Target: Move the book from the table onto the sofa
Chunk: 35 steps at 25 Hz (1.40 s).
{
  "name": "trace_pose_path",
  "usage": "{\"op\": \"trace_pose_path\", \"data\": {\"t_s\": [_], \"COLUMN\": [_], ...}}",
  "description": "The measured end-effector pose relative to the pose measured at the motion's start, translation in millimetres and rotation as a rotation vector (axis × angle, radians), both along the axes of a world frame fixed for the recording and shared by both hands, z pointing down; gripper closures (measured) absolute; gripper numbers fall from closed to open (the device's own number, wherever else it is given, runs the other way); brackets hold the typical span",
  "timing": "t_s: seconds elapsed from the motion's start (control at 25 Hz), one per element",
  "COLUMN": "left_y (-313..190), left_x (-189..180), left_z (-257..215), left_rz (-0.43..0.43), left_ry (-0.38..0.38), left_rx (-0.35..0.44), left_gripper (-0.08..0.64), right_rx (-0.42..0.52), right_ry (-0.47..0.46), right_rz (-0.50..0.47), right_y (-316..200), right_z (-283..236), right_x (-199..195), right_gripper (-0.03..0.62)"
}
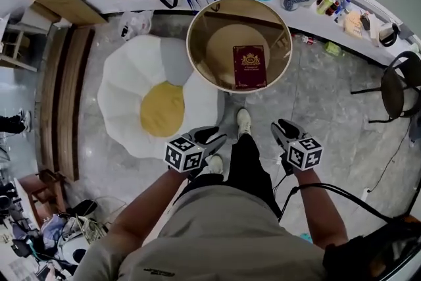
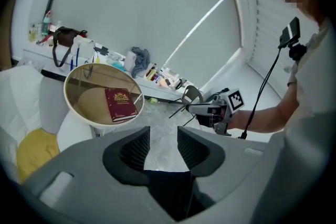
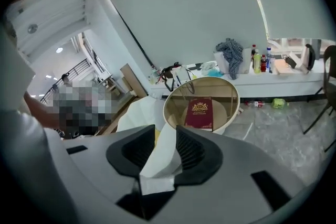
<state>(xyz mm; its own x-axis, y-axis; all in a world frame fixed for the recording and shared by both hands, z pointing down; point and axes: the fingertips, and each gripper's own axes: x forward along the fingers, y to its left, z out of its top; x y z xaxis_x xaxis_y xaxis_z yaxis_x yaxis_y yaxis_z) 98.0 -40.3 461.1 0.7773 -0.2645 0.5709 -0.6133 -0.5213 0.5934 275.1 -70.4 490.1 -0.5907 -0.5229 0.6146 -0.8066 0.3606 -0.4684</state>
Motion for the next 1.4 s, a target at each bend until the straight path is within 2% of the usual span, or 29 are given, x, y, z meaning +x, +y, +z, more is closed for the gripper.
{"op": "trace_pose_path", "data": {"t_s": [0.16, 0.36, 0.64, 0.76, 1.0, 1.08, 1.24, 1.4], "left_y": [-63, -141, -215, -243, -269, -268, -267, -265], "left_x": [13, 27, 38, 42, 51, 52, 57, 58], "left_z": [42, 106, 225, 268, 339, 349, 355, 356], "left_rz": [-0.083, -0.158, -0.217, -0.253, -0.252, -0.254, -0.302, -0.31], "left_ry": [-0.031, -0.058, -0.107, -0.102, -0.098, -0.085, 0.009, 0.025], "left_rx": [-0.077, -0.122, -0.212, -0.244, -0.308, -0.327, -0.372, -0.362], "left_gripper": [0.405, 0.393, 0.348, 0.33, 0.325, 0.325, 0.319, 0.321], "right_rx": [-0.06, -0.124, -0.243, -0.291, -0.344, -0.35, -0.352, -0.329], "right_ry": [-0.02, -0.028, -0.076, -0.09, -0.131, -0.135, -0.144, -0.127], "right_rz": [-0.043, -0.085, -0.07, -0.059, -0.031, -0.048, -0.05, -0.041], "right_y": [-82, -165, -224, -237, -252, -251, -253, -253], "right_z": [48, 119, 232, 271, 318, 320, 321, 317], "right_x": [17, 30, 22, 15, 8, 1, -3, -3], "right_gripper": [0.459, 0.443, 0.42, 0.411, 0.405, 0.407, 0.427, 0.447]}}
